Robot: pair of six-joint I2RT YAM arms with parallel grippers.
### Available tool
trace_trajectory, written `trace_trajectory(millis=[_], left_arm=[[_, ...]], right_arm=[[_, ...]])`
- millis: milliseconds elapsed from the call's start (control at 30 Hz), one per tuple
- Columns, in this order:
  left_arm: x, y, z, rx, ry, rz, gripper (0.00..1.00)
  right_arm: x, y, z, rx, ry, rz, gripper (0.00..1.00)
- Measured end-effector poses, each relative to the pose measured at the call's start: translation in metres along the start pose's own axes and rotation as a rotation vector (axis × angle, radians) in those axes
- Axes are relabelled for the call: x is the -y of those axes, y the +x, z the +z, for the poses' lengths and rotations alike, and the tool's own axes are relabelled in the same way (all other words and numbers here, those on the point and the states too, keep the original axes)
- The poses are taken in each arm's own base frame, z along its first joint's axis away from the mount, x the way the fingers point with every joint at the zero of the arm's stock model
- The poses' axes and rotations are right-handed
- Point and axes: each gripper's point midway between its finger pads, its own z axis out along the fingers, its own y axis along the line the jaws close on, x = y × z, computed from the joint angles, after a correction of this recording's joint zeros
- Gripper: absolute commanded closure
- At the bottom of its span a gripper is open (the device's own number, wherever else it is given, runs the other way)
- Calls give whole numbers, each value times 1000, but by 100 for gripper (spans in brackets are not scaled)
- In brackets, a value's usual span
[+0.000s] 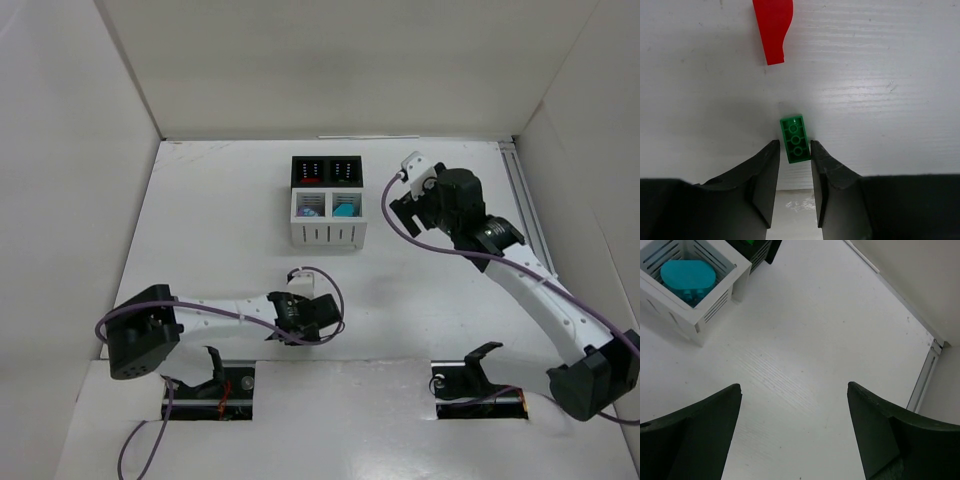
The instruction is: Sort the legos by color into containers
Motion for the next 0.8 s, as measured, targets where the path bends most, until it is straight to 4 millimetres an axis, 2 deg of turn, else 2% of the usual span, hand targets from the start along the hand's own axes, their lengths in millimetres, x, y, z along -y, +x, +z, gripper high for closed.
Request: trace_trajectory(millis=[167, 300, 600, 733, 800], left_arm=[[3, -1, 1, 9, -6, 3, 70], [13, -5, 4, 14, -15, 8, 68], [23, -12, 7, 28, -41, 9, 93], [30, -20, 6, 50, -70, 22, 96], [38, -34, -1, 85, -83, 39, 95]], right_arm=[[12, -3, -21, 37, 49, 21, 8], [15, -4, -29, 52, 65, 27, 8], [21, 12, -36, 17, 84, 30, 8], [21, 20, -38, 4, 88, 28, 8], [23, 27, -38, -10, 96, 32, 7]])
